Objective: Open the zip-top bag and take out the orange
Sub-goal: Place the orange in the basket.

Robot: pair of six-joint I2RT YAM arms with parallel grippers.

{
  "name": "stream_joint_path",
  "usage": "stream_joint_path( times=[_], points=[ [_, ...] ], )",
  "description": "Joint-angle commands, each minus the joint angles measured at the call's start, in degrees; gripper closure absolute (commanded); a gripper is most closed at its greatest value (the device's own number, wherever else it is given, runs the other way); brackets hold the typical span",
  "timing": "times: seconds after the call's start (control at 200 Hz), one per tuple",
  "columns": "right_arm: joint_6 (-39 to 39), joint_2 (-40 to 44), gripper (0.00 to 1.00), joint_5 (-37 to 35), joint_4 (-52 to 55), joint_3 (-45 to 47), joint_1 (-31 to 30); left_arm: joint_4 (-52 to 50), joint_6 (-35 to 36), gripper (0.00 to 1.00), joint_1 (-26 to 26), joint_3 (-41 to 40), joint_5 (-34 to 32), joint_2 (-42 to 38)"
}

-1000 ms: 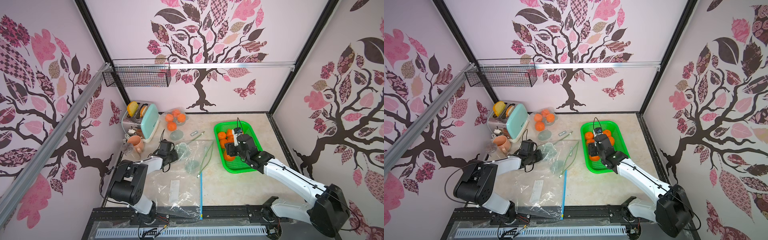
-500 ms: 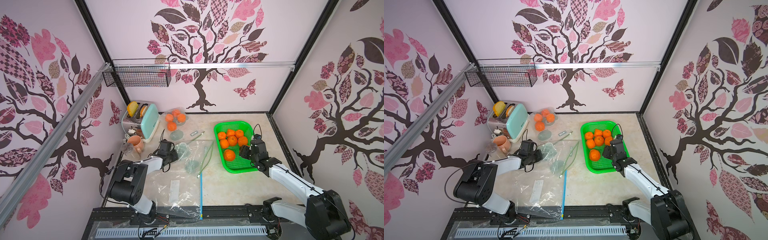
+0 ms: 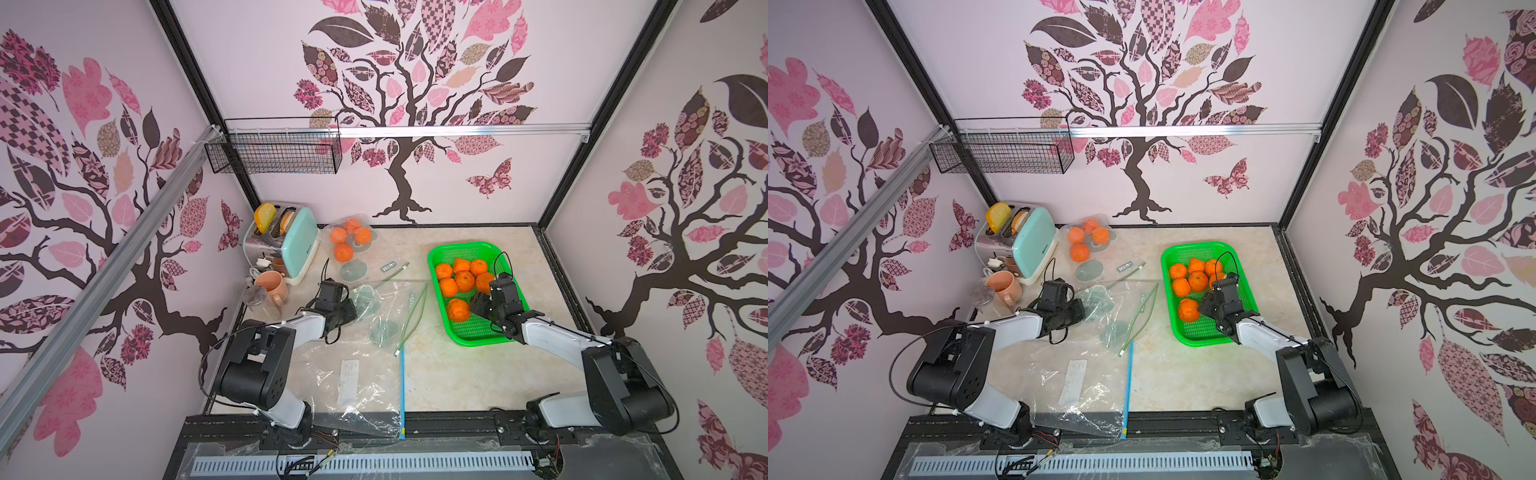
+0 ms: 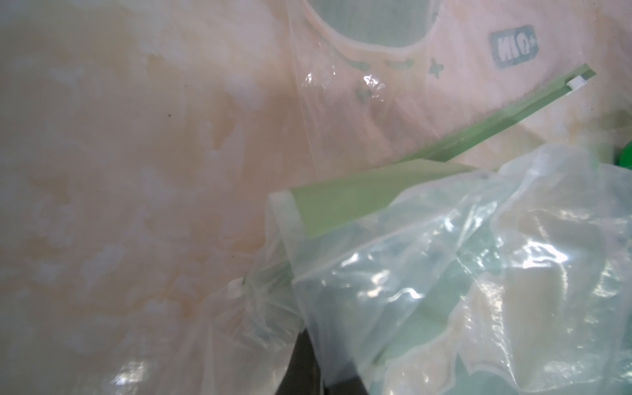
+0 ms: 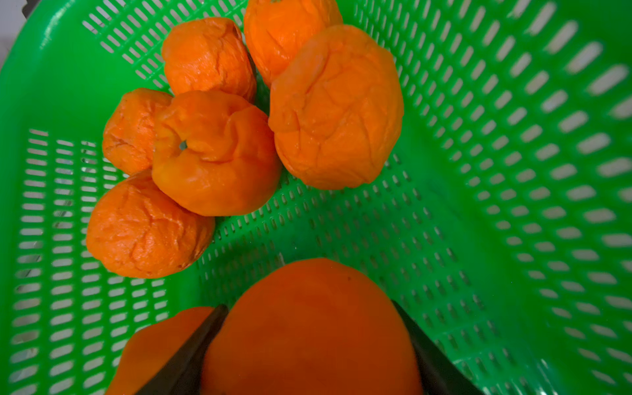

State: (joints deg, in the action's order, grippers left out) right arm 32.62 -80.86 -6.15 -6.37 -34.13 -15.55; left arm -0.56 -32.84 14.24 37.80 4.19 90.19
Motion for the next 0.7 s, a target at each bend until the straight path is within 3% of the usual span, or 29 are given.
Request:
stream_joint_path(
  times=[0.0,0.26,0.695],
  points=[
    [1.0,-1.1,0.27,0.5,-1.5,-2.2,0.1,0.2,0.2,1.0,-0.2,-0.2,0.2,-0.4],
    [1.0,-0.5,0.18,0.3,-1.0,-2.4,0.1,0.1,0.3,1.0,-0.1,-0.1,0.2,-0.4],
    [-0.8,2.6,0.14,0.1,-0.7,-3.0,0.1,0.0,0.2,1.0,-0.2,-0.2,-0.1,-0.6]
  ],
)
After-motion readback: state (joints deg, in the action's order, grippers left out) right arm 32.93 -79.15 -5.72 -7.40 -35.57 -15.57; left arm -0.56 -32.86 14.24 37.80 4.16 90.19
